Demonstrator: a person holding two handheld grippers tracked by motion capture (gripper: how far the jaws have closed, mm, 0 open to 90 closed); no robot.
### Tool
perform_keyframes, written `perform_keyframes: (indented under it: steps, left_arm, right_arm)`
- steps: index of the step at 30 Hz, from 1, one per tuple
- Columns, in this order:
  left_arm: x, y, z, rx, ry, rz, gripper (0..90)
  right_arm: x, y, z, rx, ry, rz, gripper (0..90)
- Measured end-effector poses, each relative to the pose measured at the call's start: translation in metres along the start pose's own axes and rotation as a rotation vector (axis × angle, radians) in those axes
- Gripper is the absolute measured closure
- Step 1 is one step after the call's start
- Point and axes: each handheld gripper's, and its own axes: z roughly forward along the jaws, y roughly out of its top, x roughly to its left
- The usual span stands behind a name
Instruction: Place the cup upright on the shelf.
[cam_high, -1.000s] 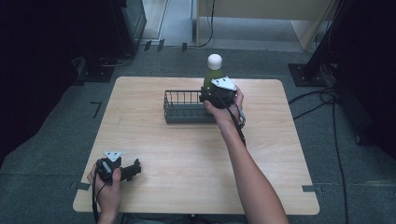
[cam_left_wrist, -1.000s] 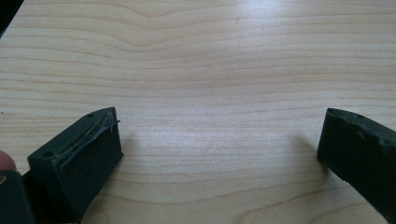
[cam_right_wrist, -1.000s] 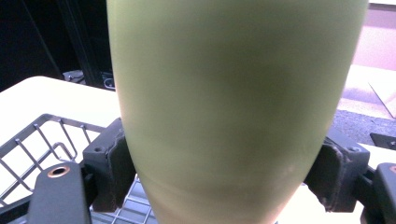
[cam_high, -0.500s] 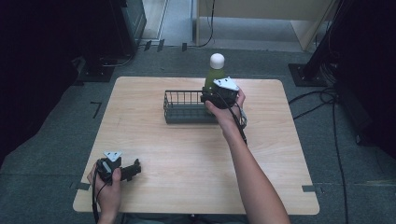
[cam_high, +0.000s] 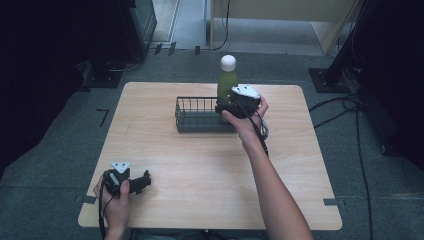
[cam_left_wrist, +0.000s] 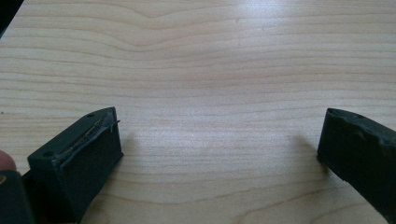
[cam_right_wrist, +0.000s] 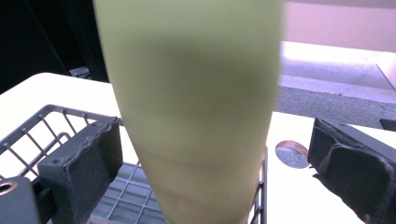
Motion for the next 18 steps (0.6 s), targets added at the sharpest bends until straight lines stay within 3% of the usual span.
perform_keyframes:
  steps: [18]
  left_arm:
    - [0.0,0.0,0.0,0.0,0.0,0.0,0.0]
  right_arm:
    - [-0.012,-0.023,-0.027,-0.011,0.048,0.01,0.0]
